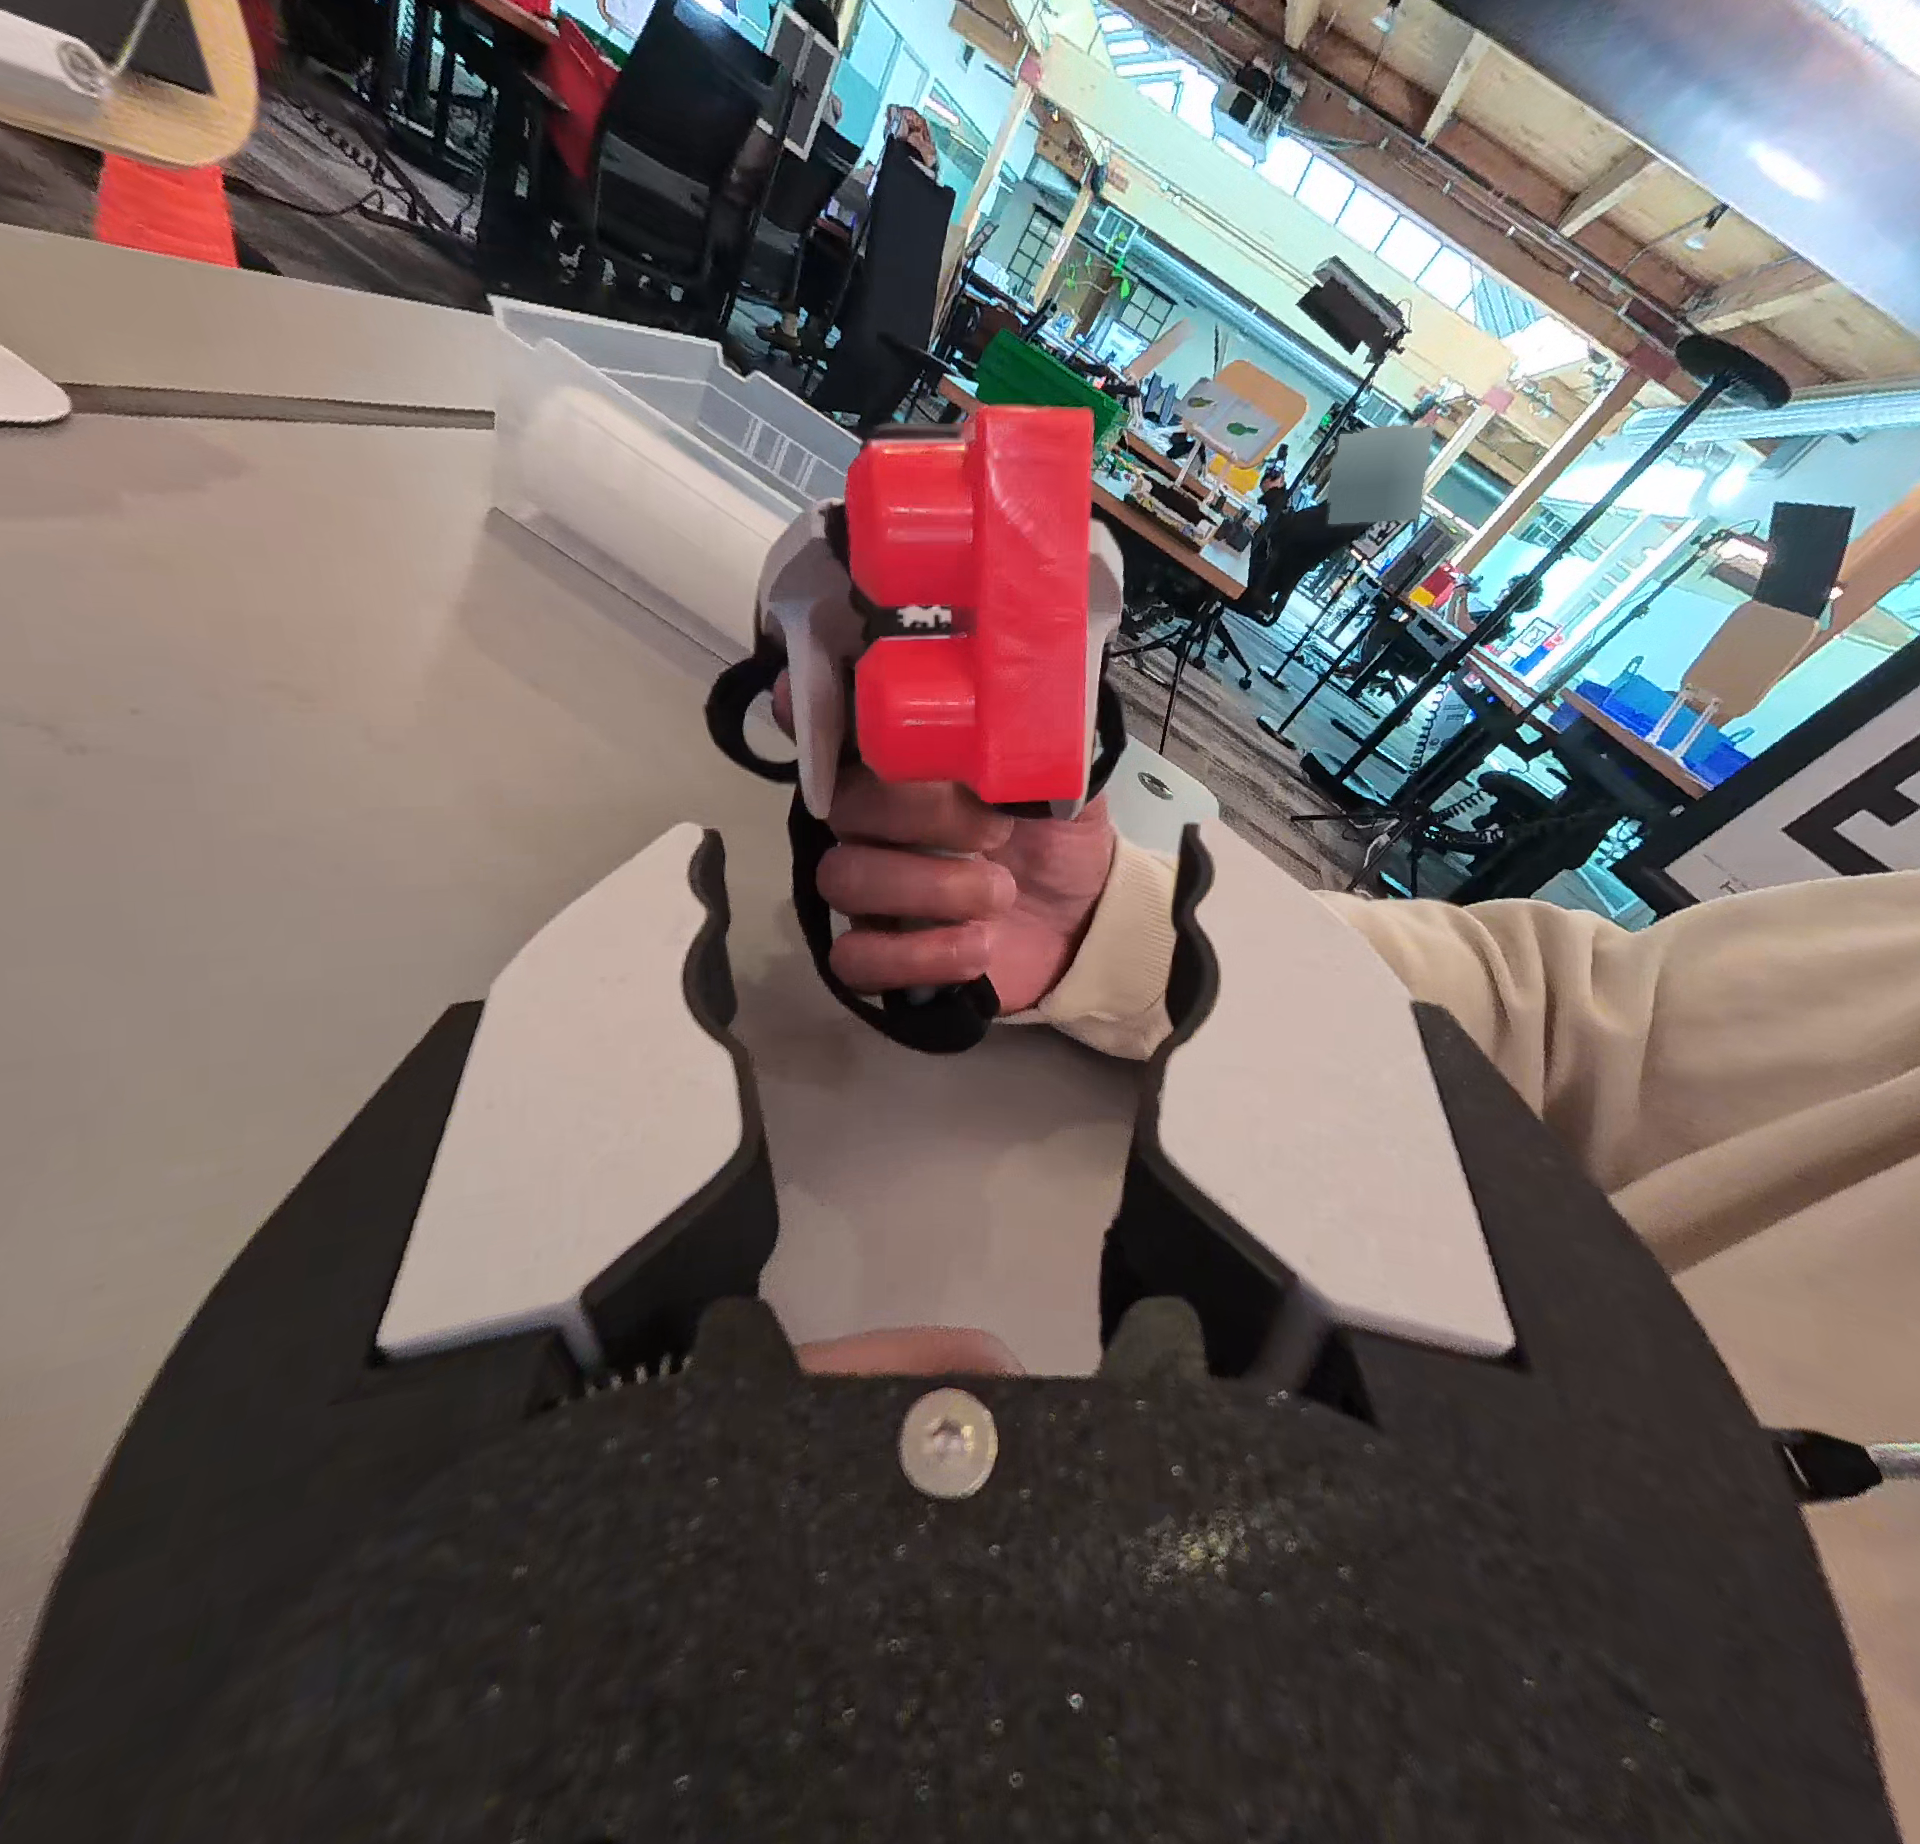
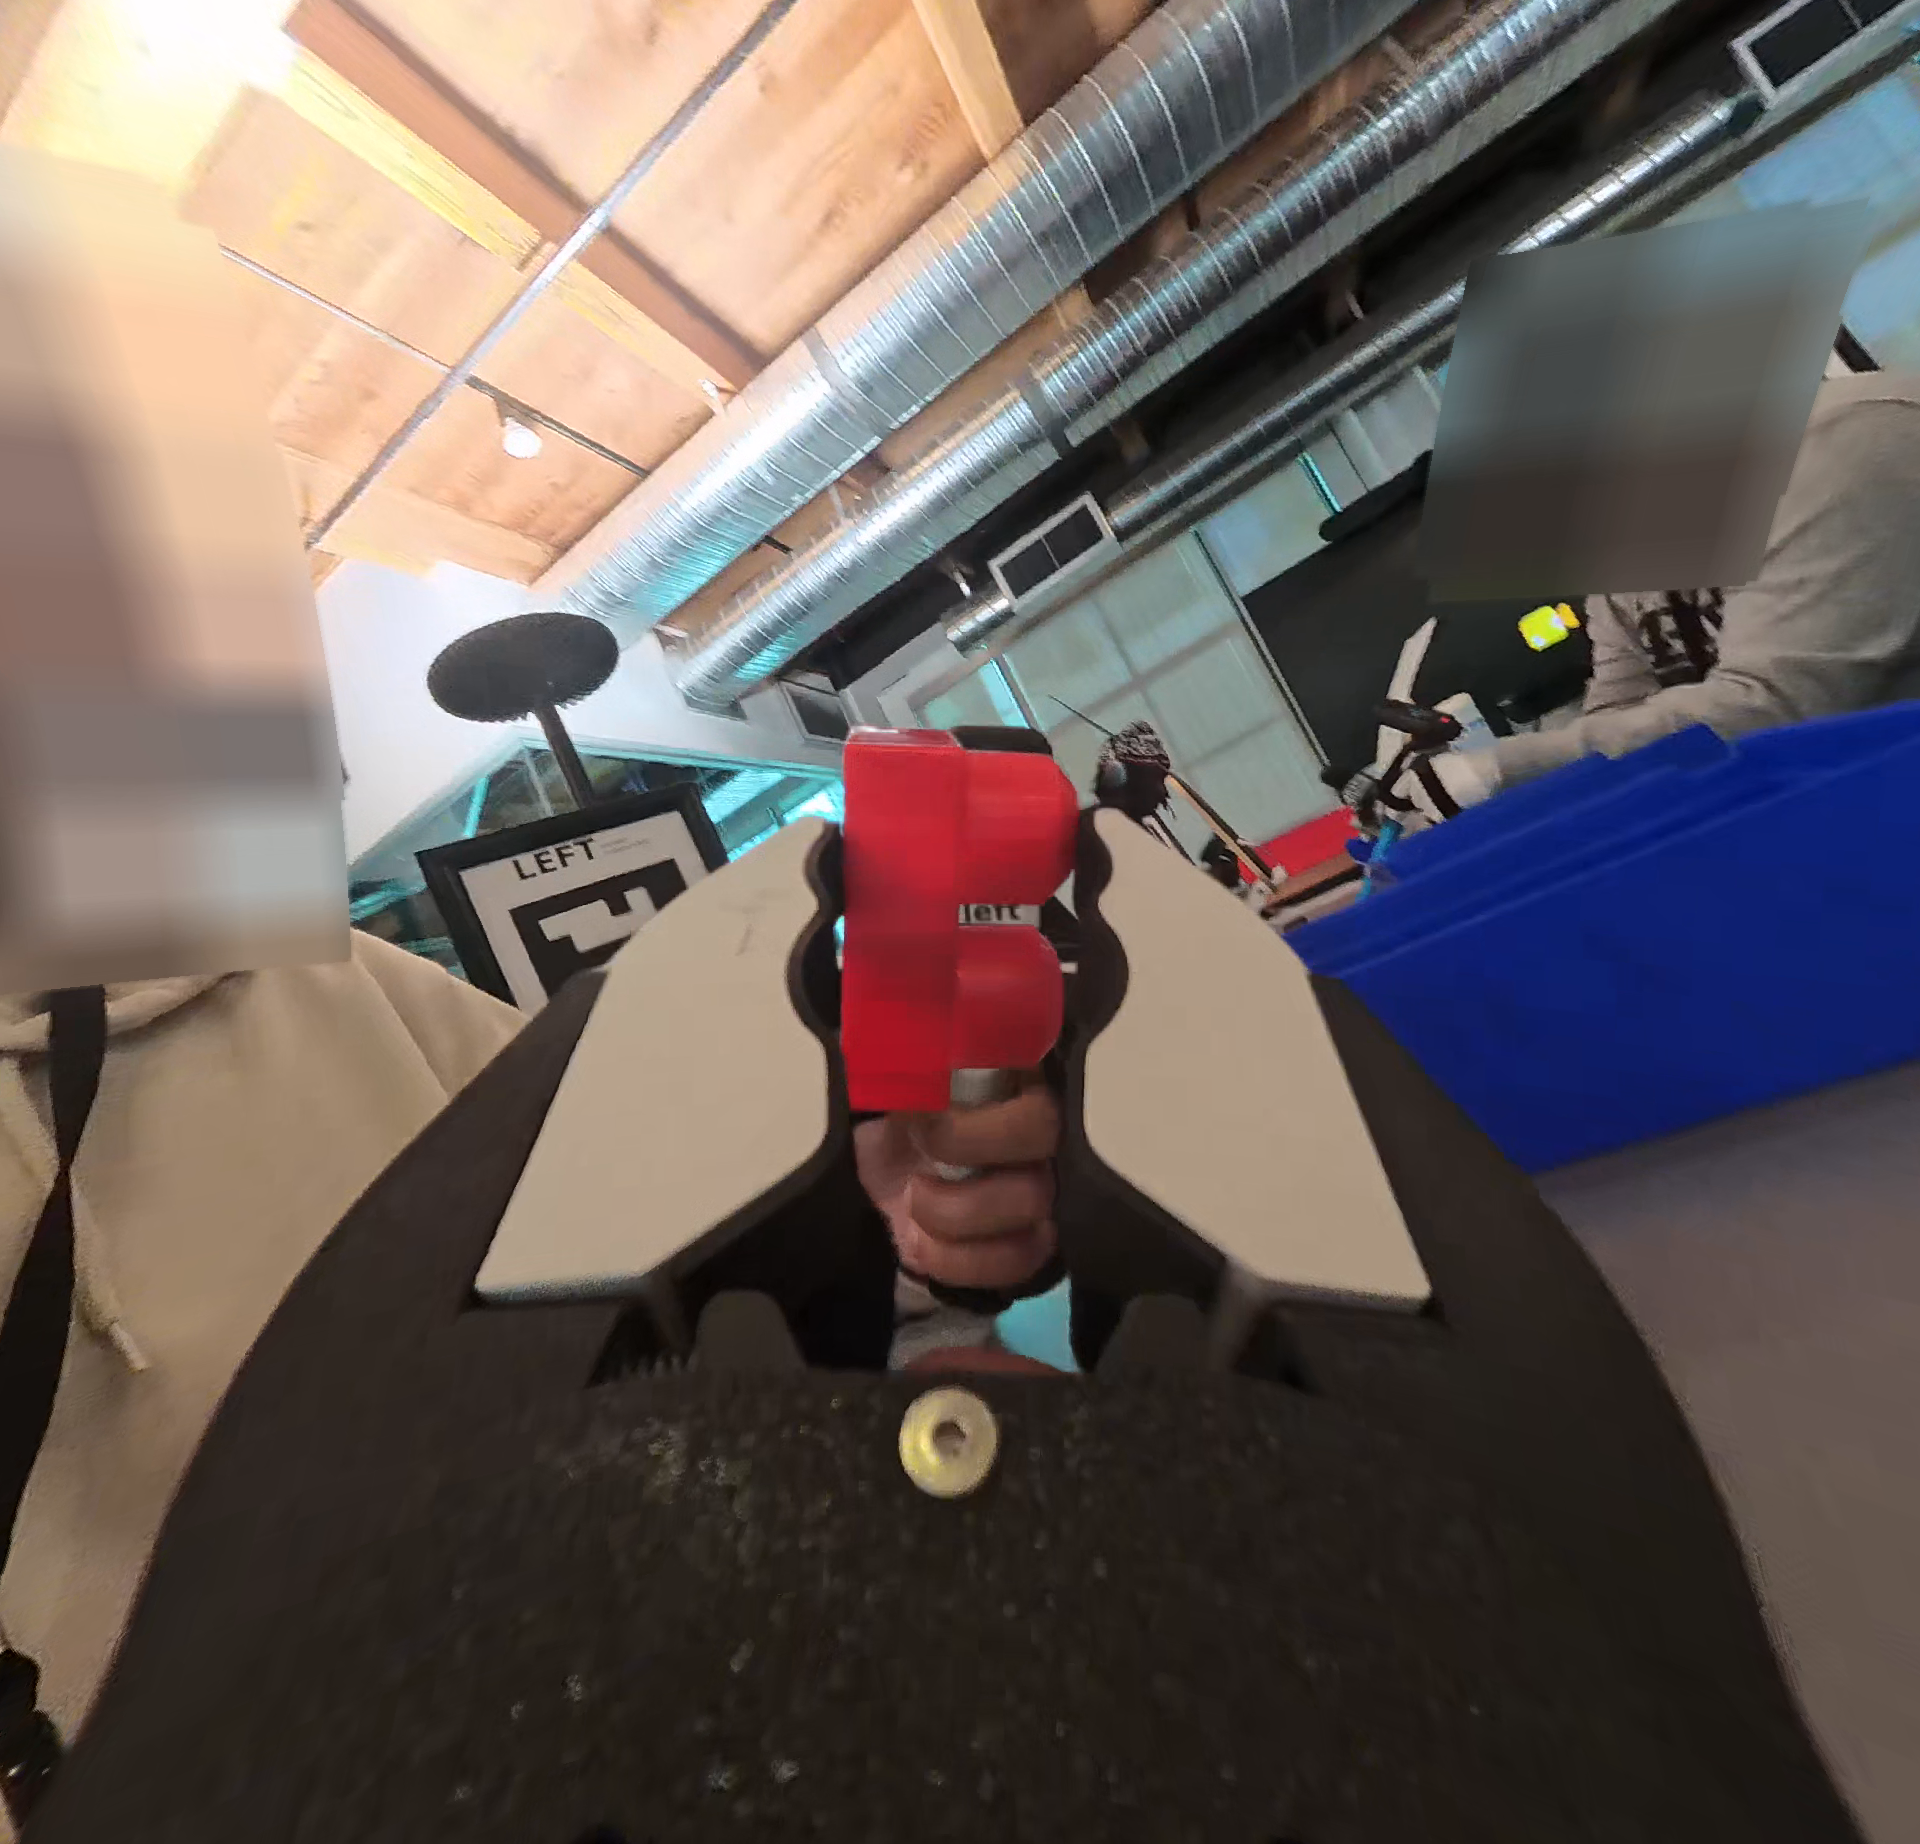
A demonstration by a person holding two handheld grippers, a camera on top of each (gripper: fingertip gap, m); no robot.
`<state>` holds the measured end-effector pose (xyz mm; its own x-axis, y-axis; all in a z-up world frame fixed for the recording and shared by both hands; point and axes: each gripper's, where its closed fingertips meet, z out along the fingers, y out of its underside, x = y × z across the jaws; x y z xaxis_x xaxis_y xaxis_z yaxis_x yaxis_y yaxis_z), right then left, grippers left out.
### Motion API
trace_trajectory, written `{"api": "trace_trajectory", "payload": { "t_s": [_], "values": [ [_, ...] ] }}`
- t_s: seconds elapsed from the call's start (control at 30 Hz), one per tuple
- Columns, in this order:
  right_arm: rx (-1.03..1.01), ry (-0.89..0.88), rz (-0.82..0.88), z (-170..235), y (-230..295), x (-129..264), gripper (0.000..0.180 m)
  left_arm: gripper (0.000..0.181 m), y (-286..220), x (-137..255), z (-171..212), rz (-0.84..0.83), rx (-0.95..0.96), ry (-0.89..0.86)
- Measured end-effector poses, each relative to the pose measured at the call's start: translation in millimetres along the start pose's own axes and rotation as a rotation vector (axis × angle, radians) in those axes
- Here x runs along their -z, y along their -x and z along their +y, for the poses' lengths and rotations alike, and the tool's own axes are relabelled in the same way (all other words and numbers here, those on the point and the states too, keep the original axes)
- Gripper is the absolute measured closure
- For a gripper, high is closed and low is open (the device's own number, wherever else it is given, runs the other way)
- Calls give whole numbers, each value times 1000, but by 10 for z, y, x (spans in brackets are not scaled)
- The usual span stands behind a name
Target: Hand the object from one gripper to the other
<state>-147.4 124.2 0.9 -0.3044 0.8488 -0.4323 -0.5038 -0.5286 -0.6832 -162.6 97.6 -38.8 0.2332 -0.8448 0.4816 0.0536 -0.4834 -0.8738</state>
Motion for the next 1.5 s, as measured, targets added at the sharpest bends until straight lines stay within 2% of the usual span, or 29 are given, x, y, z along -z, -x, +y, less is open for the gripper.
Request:
{"api": "trace_trajectory", "payload": {
  "t_s": [0.1, 0.23, 0.33, 0.43, 0.57, 0.67, 0.73, 0.83, 0.9, 1.0, 1.1, 1.17, 1.27, 1.3, 1.33, 1.5],
  "values": [
    [-25, -20, -28, 60, 7, -67, 137, 95, 23, -40, 24, -49, -17, -8],
    [-23, 6, -22, 174, -17, -135, 137, 98, 73, -17, -22, -110, -64, -43],
    [-16, 21, -13, 226, -30, -162, 137, 109, 75, -16, -2, -119, -93, -26],
    [-6, 34, 11, 257, -64, -173, 137, 135, 47, -38, 80, -95, -128, 18],
    [-5, 86, 46, 315, -113, -165, 139, 136, 137, -23, 137, -158, -215, 71],
    [40, 208, 126, 338, -190, -64, 144, 136, 316, 107, 85, -277, -371, 124],
    [88, 333, 278, 342, -348, 86, 130, 136, 549, 273, 57, -437, -548, 214],
    [177, 460, 477, 252, -517, 292, 123, 136, 891, 548, 3, -708, -891, 389],
    [208, 542, 607, 259, -626, 383, 112, 136, 1016, 647, -1, -832, -1084, 503],
    [255, 611, 689, 367, -693, 340, 110, 136, 1061, 621, 88, -879, -1188, 599],
    [271, 720, 697, 665, -741, 237, 107, 136, 1030, 557, 123, -914, -1287, 649],
    [286, 730, 681, 785, -759, 152, 113, 136, 1002, 520, 151, -930, -1354, 680],
    [257, 716, 692, 875, -810, 118, 121, 136, 979, 481, 209, -935, -1395, 706],
    [250, 727, 693, 906, -823, 131, 126, 136, 978, 477, 217, -939, -1395, 712],
    [251, 740, 684, 928, -817, 139, 140, 136, 975, 476, 218, -944, -1392, 715],
    [219, 752, 685, 913, -805, 172, 142, 136, 979, 436, 284, -895, -1234, 668]
  ]
}}
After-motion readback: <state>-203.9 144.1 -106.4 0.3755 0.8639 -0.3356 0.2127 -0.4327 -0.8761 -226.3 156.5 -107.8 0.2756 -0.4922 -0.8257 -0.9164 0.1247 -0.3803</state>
